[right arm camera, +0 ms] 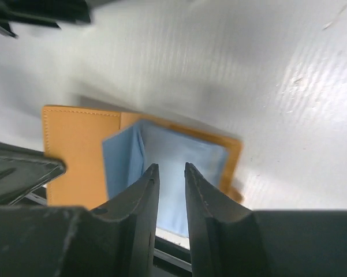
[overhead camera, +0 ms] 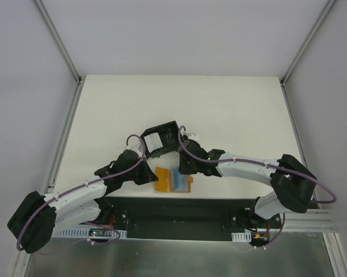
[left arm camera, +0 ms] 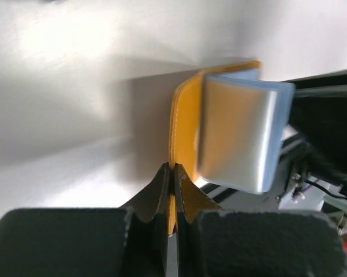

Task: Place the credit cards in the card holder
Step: Turn over the card slot in the card holder.

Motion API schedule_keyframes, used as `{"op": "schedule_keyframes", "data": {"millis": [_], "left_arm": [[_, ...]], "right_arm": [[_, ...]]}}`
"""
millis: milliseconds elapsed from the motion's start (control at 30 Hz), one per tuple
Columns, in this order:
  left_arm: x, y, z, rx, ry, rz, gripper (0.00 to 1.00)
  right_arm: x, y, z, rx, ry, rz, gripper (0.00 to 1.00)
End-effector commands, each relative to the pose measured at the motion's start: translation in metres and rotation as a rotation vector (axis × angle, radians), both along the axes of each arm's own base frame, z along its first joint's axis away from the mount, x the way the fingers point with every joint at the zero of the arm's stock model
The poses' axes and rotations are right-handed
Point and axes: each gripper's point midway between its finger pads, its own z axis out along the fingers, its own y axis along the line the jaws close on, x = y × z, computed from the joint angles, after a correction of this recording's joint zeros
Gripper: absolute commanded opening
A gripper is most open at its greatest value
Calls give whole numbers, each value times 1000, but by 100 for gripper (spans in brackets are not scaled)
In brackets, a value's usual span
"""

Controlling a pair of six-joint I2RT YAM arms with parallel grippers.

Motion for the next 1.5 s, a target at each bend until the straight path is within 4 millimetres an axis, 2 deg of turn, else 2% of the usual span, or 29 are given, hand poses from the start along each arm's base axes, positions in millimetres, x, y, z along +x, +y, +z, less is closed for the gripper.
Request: {"op": "schedule_keyframes", "data": {"millis": [0,133,267,400,667,1067,1467], "left_arm": [[-7,34,-27,72,37,137,0],[-8,39,-27,51,19,174,0],[-6,42,-28,50,15,208,0],[-7,45,-34,59,46,235,0],[-8,47,-38,71,58,246,0],[-9,49,-41,77,58,250,0],[-8,48,-41,78,60,247,0]], "right_arm": [[10,-13,31,35,-76,-48,29],[3,-7,35,99,-51,-44,31],[-8,14,42,223,-28,-3,32],[-18,25,32,246,27,13,34],[-22,30,10,218,85,9,37],[-19,18,5,146,67,-4,39],[-26,38,0,167,111,45,38]]}}
